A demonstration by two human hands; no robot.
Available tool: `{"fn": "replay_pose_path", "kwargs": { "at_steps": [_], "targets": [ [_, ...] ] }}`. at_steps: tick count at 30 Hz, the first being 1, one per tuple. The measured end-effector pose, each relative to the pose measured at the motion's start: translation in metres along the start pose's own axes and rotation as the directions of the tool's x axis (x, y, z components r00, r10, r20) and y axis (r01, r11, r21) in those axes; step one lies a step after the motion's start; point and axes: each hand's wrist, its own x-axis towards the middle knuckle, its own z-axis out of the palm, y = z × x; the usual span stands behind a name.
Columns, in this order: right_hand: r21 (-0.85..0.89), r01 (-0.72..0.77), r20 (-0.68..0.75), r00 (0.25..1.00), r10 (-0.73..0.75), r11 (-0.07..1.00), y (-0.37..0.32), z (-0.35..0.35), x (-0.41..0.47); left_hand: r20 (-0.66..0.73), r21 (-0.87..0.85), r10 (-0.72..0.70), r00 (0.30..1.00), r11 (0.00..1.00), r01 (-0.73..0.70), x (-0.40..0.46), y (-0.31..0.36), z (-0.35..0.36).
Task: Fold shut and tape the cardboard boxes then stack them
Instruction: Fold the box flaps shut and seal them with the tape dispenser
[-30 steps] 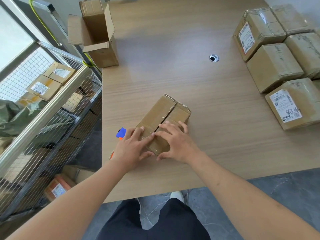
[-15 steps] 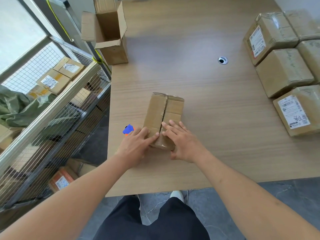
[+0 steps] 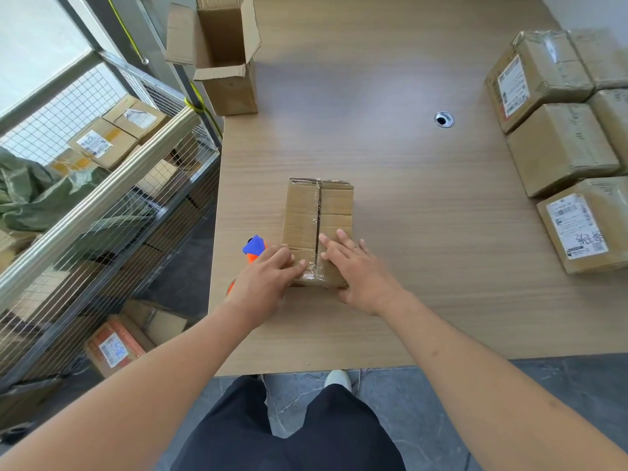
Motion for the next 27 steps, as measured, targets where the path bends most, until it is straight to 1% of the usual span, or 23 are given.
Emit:
{"fn": "replay_pose_path", "kwargs": {
  "at_steps": [2,4,6,9,12,16,19,21,23,25,27],
  "targets": [
    [0.004,-0.063,-0.062,0.996,0.063,0.998,-0.012,0.004,0.003,0.027,-0.025,-0.004,1.000,1.000,0.005,-0.001,0.003,-0.006],
    [-0.023,-0.097,-0.094,0.991,0.094,0.995,-0.021,0.007,0.007,0.076,-0.056,0.004,0.997,0.998,0.000,0.000,0.000,-0.013],
    [-0.043,-0.085,-0.097,0.992,0.080,0.995,-0.022,0.008,0.010,0.139,-0.088,0.016,0.990,0.996,-0.003,0.002,-0.011,-0.021],
    [0.013,-0.082,-0.081,0.993,0.083,0.997,-0.018,0.008,0.010,0.217,-0.057,0.031,0.976,0.998,-0.019,0.006,-0.021,-0.030],
    [0.005,-0.112,-0.087,0.990,0.112,0.994,-0.022,0.010,0.010,0.199,-0.059,0.008,0.980,0.998,0.004,0.010,-0.019,-0.029],
    [0.013,-0.221,-0.089,0.971,0.221,0.975,-0.039,0.008,0.014,0.194,-0.047,0.018,0.981,0.999,-0.010,0.009,-0.014,-0.023],
    [0.003,-0.330,-0.125,0.936,0.328,0.944,-0.051,0.006,0.023,0.182,-0.036,0.099,0.978,0.995,-0.094,0.011,-0.020,-0.024],
    [0.002,-0.417,-0.123,0.902,0.414,0.909,-0.061,0.009,0.029,0.209,-0.017,0.164,0.964,0.986,-0.164,0.011,-0.032,-0.026],
    [0.003,-0.482,-0.130,0.869,0.478,0.876,-0.071,0.015,0.037,0.225,-0.037,0.125,0.966,0.992,-0.120,0.008,-0.044,-0.032],
    [-0.022,-0.519,-0.152,0.847,0.510,0.855,-0.080,0.023,0.043,0.189,-0.043,0.053,0.981,0.998,-0.046,0.005,-0.054,-0.034],
    [-0.016,-0.563,-0.158,0.817,0.554,0.826,-0.087,0.028,0.049,0.170,-0.012,-0.015,0.985,1.000,0.018,0.003,-0.058,-0.035]
  ]
}}
